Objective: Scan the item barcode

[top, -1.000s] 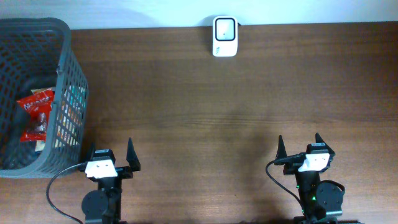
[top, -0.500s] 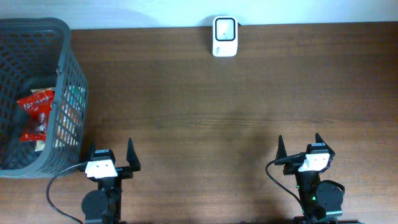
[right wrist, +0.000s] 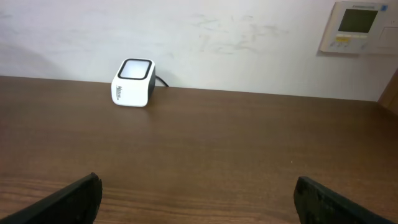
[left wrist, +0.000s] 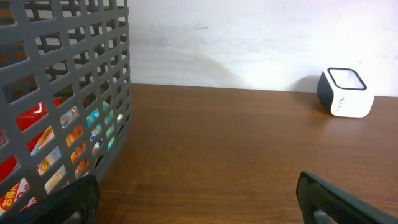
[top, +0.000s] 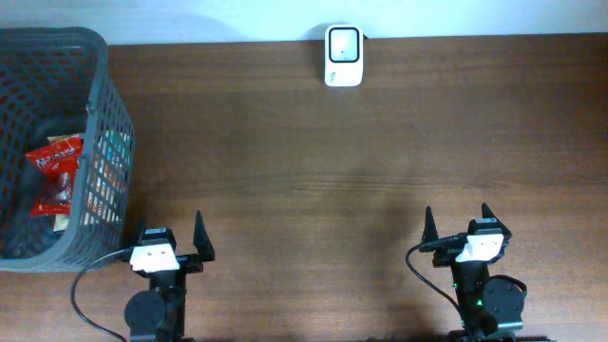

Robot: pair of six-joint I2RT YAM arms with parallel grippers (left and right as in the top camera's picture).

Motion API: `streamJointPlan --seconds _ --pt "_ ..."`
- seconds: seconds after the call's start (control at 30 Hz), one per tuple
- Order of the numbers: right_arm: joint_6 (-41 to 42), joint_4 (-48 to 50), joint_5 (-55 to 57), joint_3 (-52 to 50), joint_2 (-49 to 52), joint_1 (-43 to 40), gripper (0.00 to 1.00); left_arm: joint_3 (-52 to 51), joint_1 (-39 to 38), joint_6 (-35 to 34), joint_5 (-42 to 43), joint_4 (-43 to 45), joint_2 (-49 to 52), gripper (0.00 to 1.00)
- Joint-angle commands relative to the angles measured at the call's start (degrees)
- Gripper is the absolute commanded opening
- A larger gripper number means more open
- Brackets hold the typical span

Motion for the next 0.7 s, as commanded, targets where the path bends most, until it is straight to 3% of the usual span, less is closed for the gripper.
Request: streamJointPlan --seconds 0.0,0.27,0.33,0.4,0.5,0.67 --pt "0.4 -0.2 0.3 -0.5 -0.3 -0.3 0.98 -0.1 0.3 1.1 0.4 -0.3 -0.3 0.99" --pt "0.4 -0.2 0.3 -0.5 -0.3 -0.3 0.99 -0.1 0.3 0.9 0.7 0.1 -0.3 0.99" --pt "0.4 -0.2 0.3 -0.5 -0.3 -0.3 0.98 -0.1 0.2 -2.4 5.8 2.2 -0.3 0.99" --pt "0.4 -0.2 0.3 -0.5 -0.3 -0.3 0.98 -0.1 0.2 -6.2 16.0 5.2 -0.3 0.99" --pt "0.4 -0.2 0.3 -0.5 -0.3 -0.3 0.98 -0.1 0.2 -7.2 31.0 15.4 -0.3 0.99" --pt "0.4 -0.2 0.3 -0.5 -0.3 -0.3 0.98 0.0 0.2 -7.2 37.9 36.4 -0.3 0.99"
